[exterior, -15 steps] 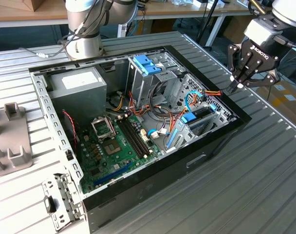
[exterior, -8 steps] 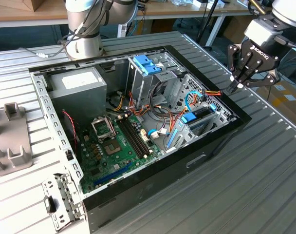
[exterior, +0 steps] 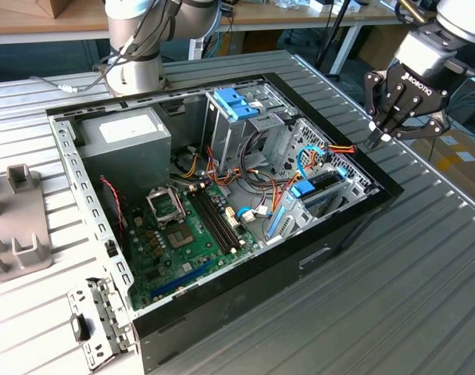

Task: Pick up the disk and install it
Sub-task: 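Insert the first disk wire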

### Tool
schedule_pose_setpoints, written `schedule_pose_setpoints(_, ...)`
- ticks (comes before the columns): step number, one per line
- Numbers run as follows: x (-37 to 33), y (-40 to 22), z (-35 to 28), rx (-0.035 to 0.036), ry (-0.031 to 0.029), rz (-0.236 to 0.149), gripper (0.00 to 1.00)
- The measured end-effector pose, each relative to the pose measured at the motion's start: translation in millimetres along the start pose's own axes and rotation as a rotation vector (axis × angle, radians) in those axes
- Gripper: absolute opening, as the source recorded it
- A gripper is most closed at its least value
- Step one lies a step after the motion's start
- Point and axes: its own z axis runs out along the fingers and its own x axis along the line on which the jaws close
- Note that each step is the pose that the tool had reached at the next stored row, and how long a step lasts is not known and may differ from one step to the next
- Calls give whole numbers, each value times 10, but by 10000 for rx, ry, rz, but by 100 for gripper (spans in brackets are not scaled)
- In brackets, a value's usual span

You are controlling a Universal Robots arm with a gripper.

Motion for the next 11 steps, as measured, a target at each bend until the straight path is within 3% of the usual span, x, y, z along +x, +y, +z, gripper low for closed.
schedule_pose_setpoints(11,0,0,0,-41,4,-709,11)
